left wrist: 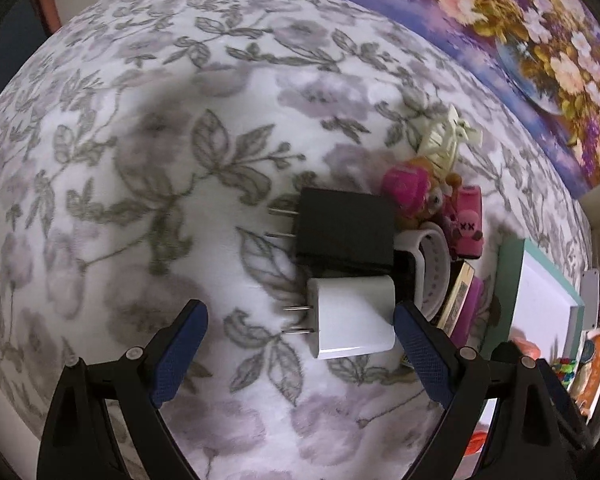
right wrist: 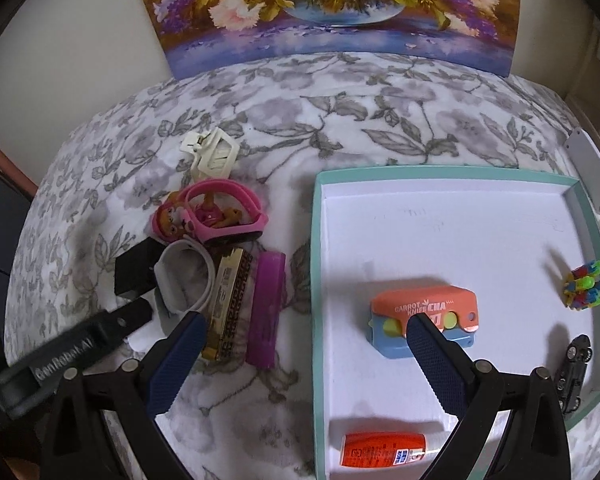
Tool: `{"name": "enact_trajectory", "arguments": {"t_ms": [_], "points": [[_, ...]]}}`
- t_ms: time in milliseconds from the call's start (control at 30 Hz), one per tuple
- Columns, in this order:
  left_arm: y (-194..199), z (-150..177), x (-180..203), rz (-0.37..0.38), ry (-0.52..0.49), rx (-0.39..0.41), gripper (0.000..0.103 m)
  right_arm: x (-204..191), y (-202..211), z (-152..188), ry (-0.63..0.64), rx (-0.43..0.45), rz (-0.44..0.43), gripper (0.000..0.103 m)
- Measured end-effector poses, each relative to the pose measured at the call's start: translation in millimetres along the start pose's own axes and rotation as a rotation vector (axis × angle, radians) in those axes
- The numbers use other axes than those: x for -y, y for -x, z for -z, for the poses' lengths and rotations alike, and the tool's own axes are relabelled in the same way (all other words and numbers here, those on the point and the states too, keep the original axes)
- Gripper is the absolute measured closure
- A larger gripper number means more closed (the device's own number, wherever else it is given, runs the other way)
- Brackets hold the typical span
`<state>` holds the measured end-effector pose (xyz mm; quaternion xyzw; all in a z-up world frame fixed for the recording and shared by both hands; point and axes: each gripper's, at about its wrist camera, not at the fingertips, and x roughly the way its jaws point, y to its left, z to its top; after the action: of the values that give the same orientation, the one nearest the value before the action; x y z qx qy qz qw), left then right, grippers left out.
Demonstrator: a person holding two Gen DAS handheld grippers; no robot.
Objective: Organize rigid objects
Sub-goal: 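Grasp the white charger plug with the left tool while the right tool reaches for the gold harmonica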
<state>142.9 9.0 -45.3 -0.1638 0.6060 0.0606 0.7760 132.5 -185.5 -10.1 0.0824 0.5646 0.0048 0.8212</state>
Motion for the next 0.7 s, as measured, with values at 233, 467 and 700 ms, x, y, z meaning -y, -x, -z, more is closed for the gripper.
{"name": "enact_trajectory", "arguments": {"t_ms": [233, 467, 700], "points": [[-0.8, 1.0, 3.5, -0.010, -0.023, 0.000, 0.010, 4.7, -2.3, -2.6, -0.022, -0.003, -0.002, 0.002], [-6.7, 3.8, 6.8, 0.005, -0.023, -0.006, 0.018, 7.7, -0.3, -2.7, -0.037, -0.003, -0.004, 0.002], [-6.8, 6.8, 11.2, 0.073, -0.030, -0.012, 0.042, 8.8, -0.4, -2.2, -0.042, -0.003, -0.001, 0.002]]}}
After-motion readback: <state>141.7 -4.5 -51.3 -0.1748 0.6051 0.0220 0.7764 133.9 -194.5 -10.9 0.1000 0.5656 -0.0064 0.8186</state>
